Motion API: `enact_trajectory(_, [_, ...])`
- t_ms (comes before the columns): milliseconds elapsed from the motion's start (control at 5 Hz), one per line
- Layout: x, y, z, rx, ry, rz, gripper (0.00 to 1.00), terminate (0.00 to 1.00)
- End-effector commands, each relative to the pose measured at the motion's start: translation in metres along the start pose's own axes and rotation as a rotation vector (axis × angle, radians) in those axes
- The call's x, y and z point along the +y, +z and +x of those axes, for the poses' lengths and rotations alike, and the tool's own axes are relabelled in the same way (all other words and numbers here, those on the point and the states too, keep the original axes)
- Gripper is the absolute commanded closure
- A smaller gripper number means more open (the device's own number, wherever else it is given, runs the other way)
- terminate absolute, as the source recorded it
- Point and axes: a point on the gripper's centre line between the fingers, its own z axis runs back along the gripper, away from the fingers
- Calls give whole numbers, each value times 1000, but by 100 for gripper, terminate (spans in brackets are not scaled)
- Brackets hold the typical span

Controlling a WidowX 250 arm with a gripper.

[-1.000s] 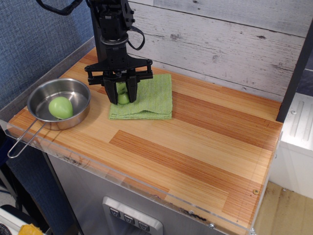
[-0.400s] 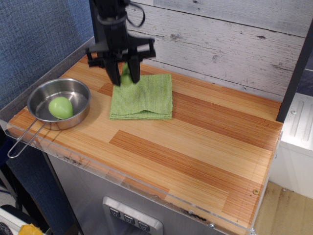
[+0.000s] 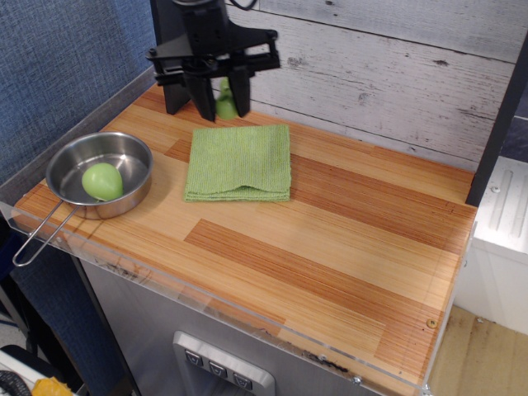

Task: Place the green spatula to the bottom right corner of the side of the green cloth.

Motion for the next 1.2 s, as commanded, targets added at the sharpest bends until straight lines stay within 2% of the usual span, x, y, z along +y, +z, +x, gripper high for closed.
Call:
enact_trajectory(0, [-31,20,-40,-24,-164,-49,100,0])
enact_trajectory(200, [-46,6,-60,17,-276,-41,100,0])
enact_trajectory(600, [-55,-32,-81,101,-394,-4,100,0])
enact_trajectory(800, [-54,-44,-88,100,-422,37,100,0])
enact_trajectory(1000, [-55,-56,-101,146,-450,30,100,0])
